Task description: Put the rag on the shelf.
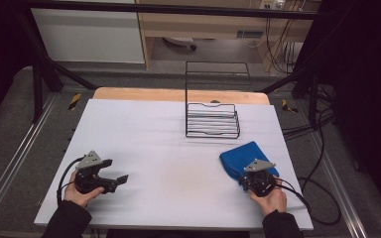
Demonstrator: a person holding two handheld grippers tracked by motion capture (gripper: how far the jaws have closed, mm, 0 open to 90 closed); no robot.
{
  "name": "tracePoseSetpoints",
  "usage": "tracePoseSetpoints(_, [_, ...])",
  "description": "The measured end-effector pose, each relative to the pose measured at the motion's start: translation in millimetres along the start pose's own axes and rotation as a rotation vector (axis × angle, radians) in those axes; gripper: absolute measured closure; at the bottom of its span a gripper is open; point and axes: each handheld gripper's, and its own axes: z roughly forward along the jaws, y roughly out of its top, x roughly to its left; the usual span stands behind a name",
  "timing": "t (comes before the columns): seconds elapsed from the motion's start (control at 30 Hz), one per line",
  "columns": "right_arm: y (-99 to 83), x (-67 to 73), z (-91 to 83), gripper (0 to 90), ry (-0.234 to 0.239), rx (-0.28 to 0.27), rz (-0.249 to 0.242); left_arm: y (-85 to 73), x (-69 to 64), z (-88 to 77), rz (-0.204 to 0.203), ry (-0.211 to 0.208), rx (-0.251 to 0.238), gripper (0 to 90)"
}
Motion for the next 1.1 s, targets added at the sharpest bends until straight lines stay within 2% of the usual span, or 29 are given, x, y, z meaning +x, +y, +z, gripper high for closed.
tracePoseSetpoints(0.27, [1.9,-0.1,-4.5,85.5,0.012,-0.035,0.036,0.1,1.0,-0.3,-0.001,0.002,-0.002,8.5])
tracePoseSetpoints(0.3, [4.7,1.5,-8.3,85.6,0.021,-0.059,0.042,0.1,1.1,-0.3,-0.001,0.002,-0.003,8.5])
tracePoseSetpoints(0.47, [12.8,7.3,-14.5,85.6,0.083,-0.102,0.078,0.1,1.1,-0.2,-0.001,0.002,-0.001,8.6])
tracePoseSetpoints(0.7, [28.5,30.1,-11.8,85.4,0.152,-0.126,0.104,0.2,1.3,-0.3,-0.001,0.005,-0.002,8.6])
tracePoseSetpoints(0.73, [28.5,30.1,-11.8,85.4,0.152,-0.126,0.104,0.2,1.3,-0.3,0.000,0.005,-0.001,8.6])
tracePoseSetpoints(0.77, [33.1,38.3,-9.1,85.4,0.176,-0.135,0.118,0.2,1.3,-0.3,0.001,0.005,-0.001,8.6])
tracePoseSetpoints(0.87, [36.7,45.4,-6.2,85.3,0.195,-0.143,0.119,0.3,1.3,-0.4,0.001,0.008,-0.001,8.7])
tracePoseSetpoints(0.93, [42.0,57.1,-1.6,85.3,0.215,-0.146,0.111,0.3,1.0,-0.2,0.002,0.010,0.001,8.7])
tracePoseSetpoints(1.1, [49.7,74.1,6.1,85.1,0.252,-0.145,0.097,0.4,0.8,-0.2,0.006,0.013,0.001,8.7])
